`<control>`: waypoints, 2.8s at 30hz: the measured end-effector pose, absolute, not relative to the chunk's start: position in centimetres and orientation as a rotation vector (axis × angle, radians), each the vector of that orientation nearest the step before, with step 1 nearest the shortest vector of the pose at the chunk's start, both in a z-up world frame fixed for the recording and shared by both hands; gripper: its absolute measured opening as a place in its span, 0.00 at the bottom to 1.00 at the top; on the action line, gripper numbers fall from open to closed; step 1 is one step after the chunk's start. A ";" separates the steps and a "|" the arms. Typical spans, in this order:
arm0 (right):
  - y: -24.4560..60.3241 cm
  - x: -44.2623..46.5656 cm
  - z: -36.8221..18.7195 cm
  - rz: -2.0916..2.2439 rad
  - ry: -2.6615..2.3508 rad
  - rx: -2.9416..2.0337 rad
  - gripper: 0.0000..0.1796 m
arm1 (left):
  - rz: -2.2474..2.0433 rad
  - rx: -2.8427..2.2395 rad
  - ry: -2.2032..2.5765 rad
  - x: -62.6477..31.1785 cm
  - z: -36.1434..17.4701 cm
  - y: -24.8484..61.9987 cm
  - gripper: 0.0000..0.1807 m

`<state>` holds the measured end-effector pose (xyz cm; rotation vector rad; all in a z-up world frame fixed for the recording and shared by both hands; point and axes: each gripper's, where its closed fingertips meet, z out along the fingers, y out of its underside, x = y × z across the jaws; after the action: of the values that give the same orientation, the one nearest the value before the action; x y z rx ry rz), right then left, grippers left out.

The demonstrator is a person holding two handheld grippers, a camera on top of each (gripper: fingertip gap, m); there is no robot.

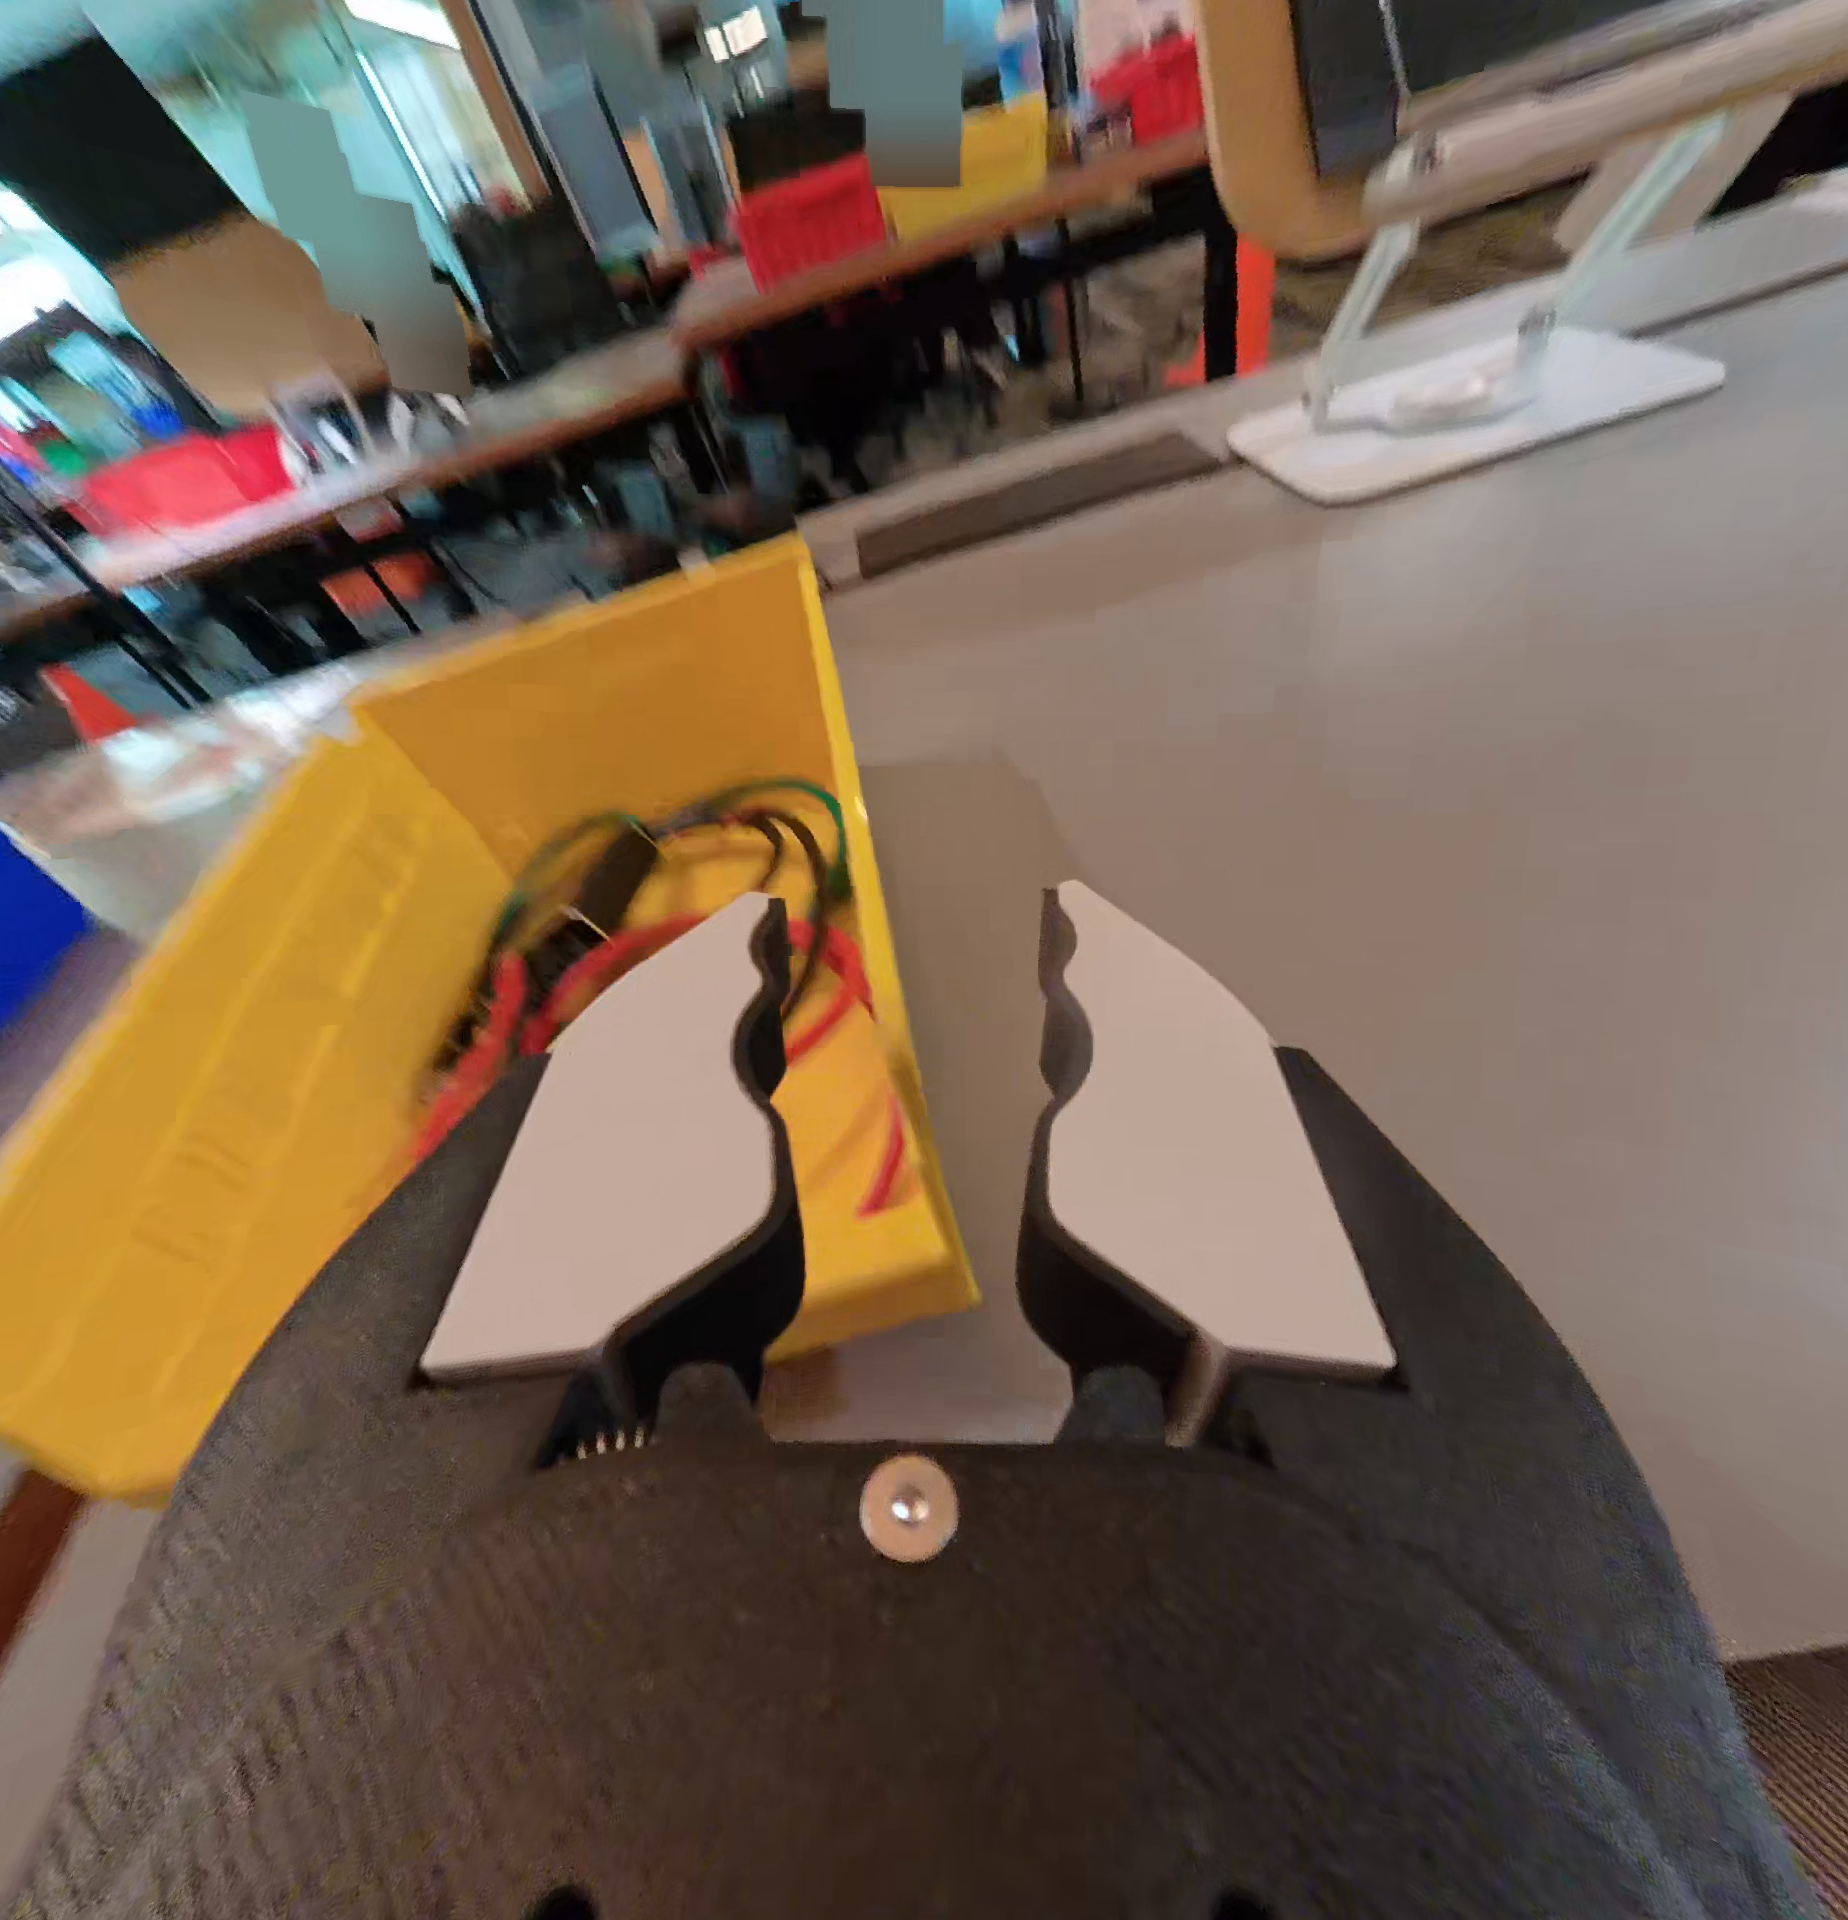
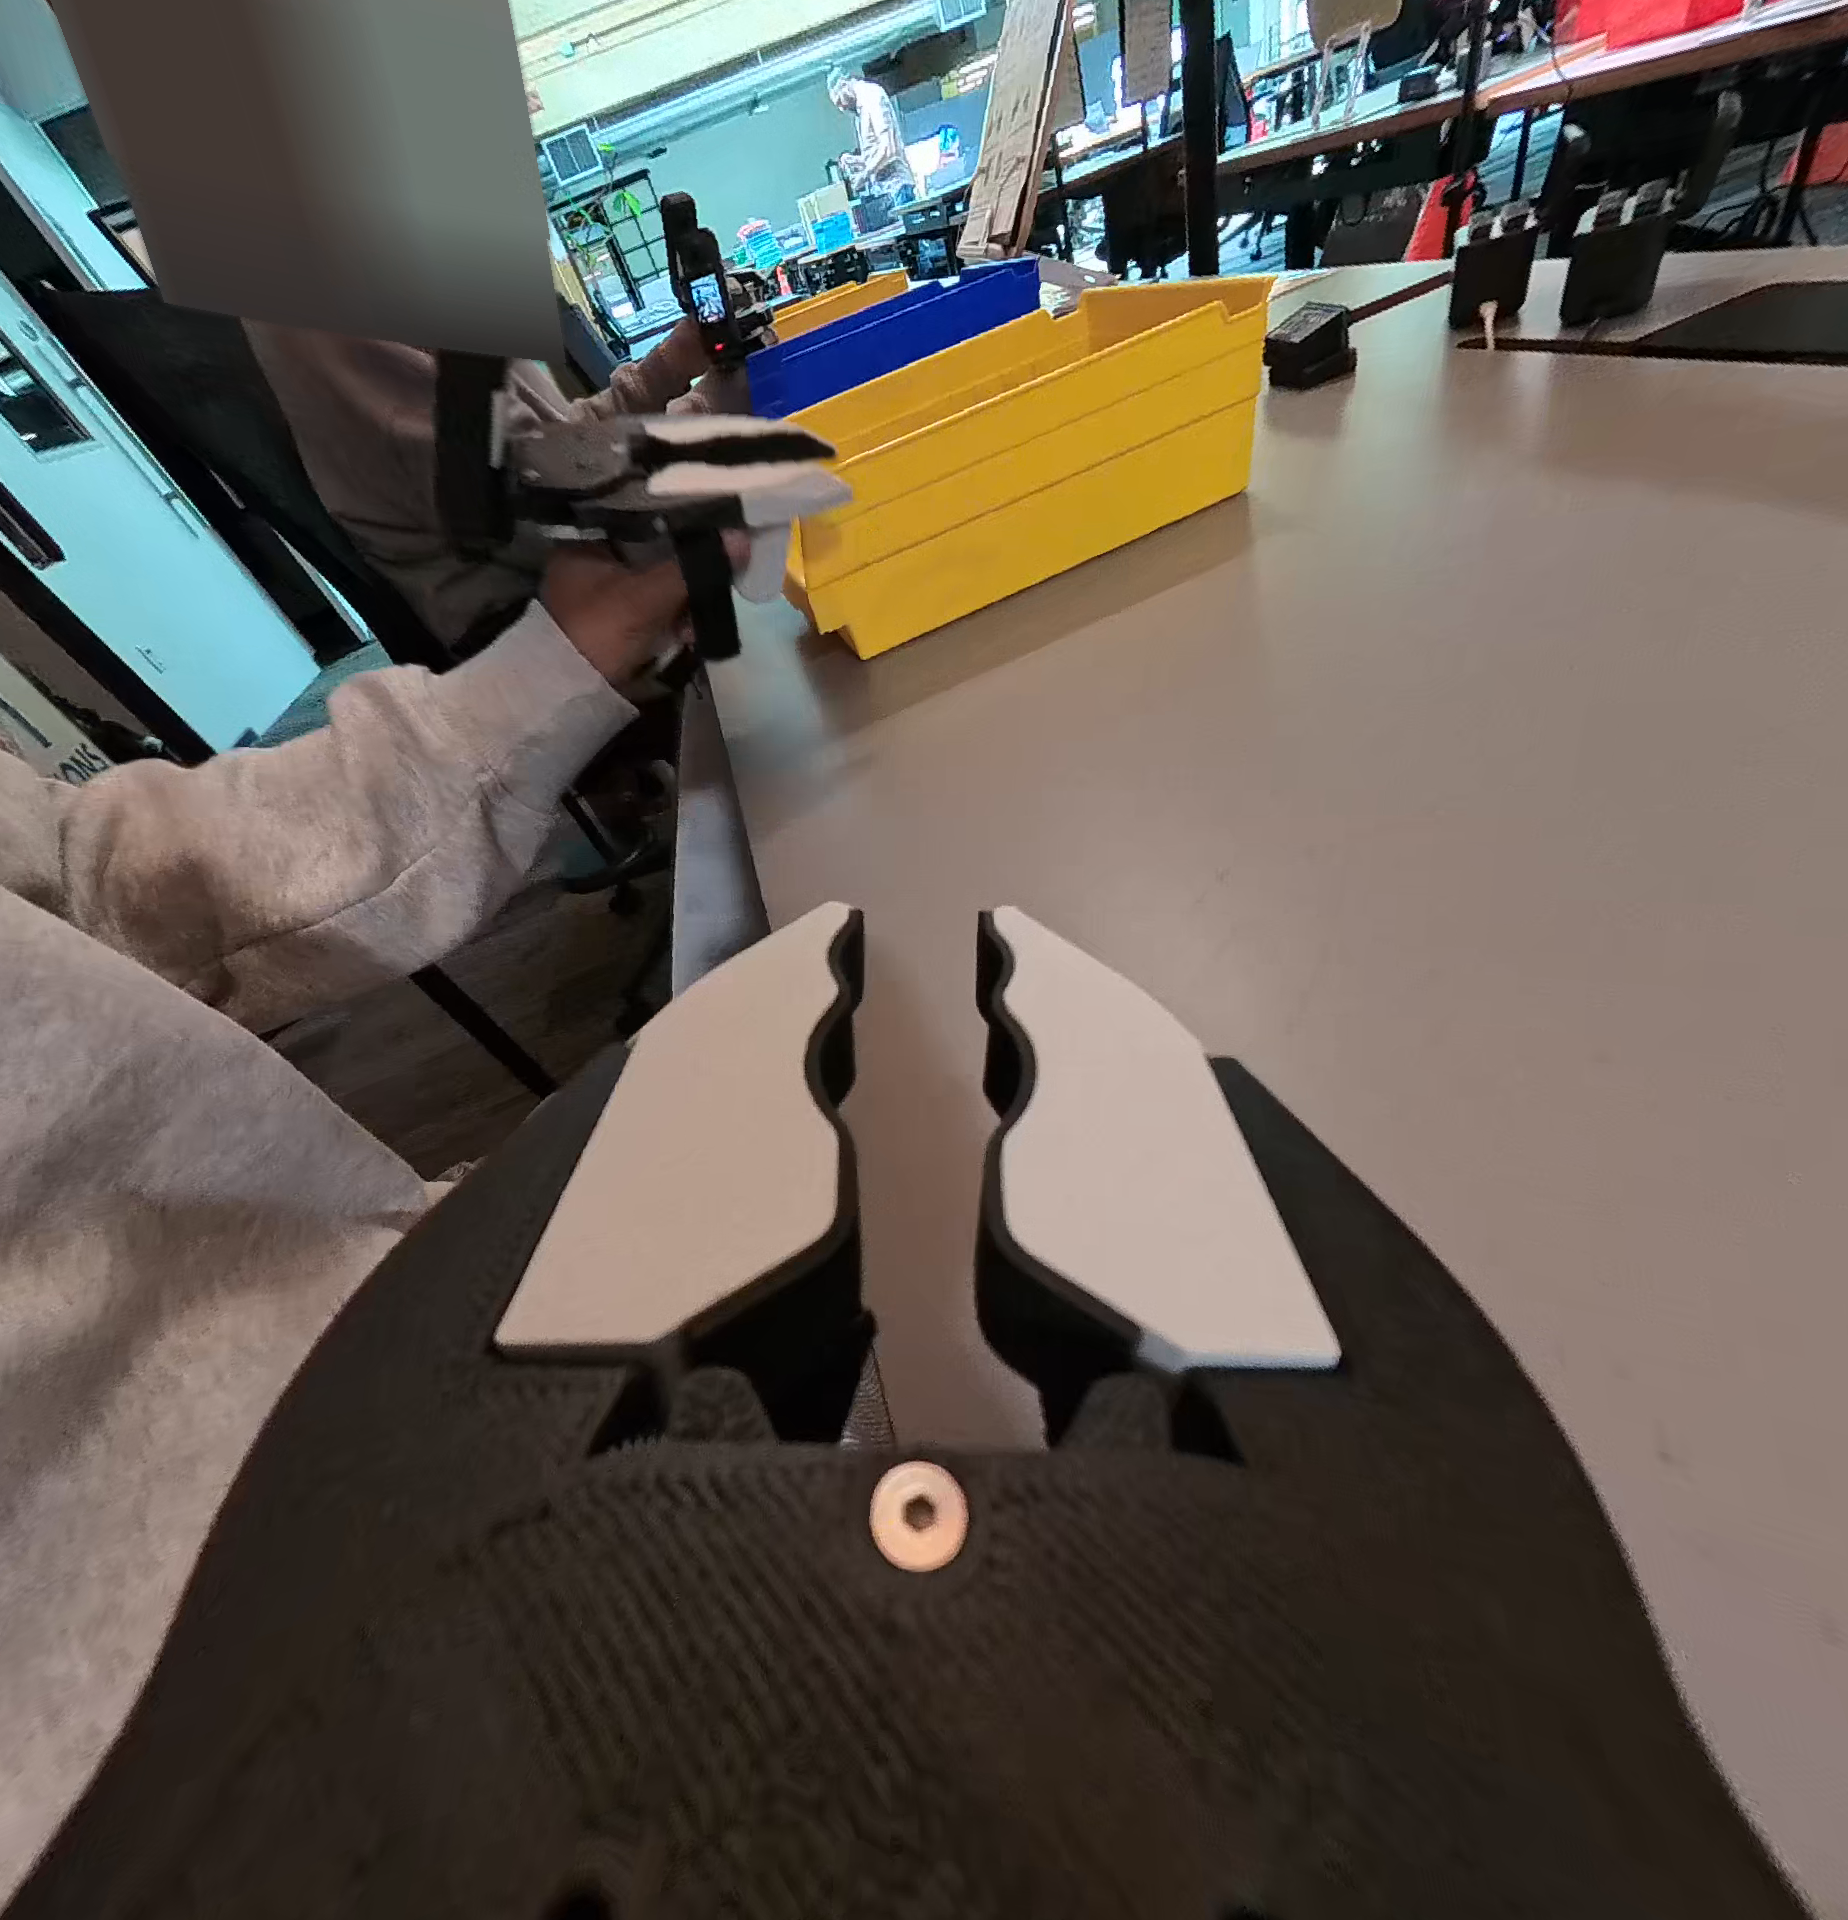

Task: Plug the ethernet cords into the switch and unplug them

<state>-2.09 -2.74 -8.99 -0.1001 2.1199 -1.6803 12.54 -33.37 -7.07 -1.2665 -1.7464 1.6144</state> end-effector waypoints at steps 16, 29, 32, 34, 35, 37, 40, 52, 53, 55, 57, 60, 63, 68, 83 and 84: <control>-2.6 -4.3 -9.8 -1.680 2.163 0.020 0.12 | 0.725 -1.748 -2.535 10.8 -15.7 -53.2 0.55; -0.1 -7.9 -10.0 -1.692 2.089 0.301 0.12 | 0.860 -1.814 -2.478 11.5 -11.5 -53.6 0.31; 0.3 -8.3 -9.8 -1.699 2.064 0.339 0.12 | 1.116 -1.823 -2.379 11.5 -5.1 -52.9 0.31; 0.4 -8.4 -9.8 -1.697 2.055 0.351 0.12 | 1.288 -1.848 -2.312 11.6 0.0 -51.8 0.30; 0.4 -8.4 -9.8 -1.695 2.051 0.353 0.12 | 1.365 -1.868 -2.273 11.6 2.6 -51.0 0.30; 0.4 -8.3 -9.7 -1.690 2.046 0.351 0.12 | 1.485 -1.916 -2.208 11.7 7.5 -49.1 0.30; 0.5 -8.0 -9.6 -1.692 2.042 0.338 0.12 | 1.635 -1.969 -2.108 11.2 14.1 -45.8 0.30; 1.5 -7.7 -8.1 -1.739 1.992 0.322 0.12 | 1.811 -2.024 -1.572 2.6 28.5 -30.1 0.15; 1.5 -7.7 -8.0 -1.747 1.996 0.316 0.12 | 1.820 -2.047 -1.521 1.5 27.9 -29.0 0.15; 1.6 -7.8 -7.8 -1.765 2.003 0.302 0.12 | 1.777 -2.080 -1.420 -1.0 25.2 -26.7 0.14; 1.6 -7.9 -7.7 -1.779 2.009 0.292 0.12 | 1.645 -2.080 -1.351 -3.9 20.6 -24.3 0.14; 1.5 -8.0 -7.5 -1.795 2.015 0.287 0.12 | 1.513 -2.102 -1.260 -8.6 12.3 -21.4 0.14; 1.5 -8.1 -7.2 -1.813 2.013 0.287 0.12 | 1.499 -2.153 -1.162 -12.4 5.1 -18.9 0.14; 1.7 -8.9 -7.1 -1.874 2.076 0.260 0.11 | 1.733 -2.272 -0.859 -15.4 -2.5 -15.0 0.14; -3.4 -12.2 -5.4 -2.348 2.417 -0.161 0.22 | 1.838 -2.311 -0.366 -13.5 -11.6 -9.0 0.14; -4.1 -12.3 -5.6 -2.371 2.465 -0.230 0.24 | 1.837 -2.300 -0.354 -13.3 -11.5 -8.8 0.14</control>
<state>-12.33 -4.10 -5.60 -0.2300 2.4647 -2.3707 -13.31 -8.80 -11.51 -2.3004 -0.3540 1.8372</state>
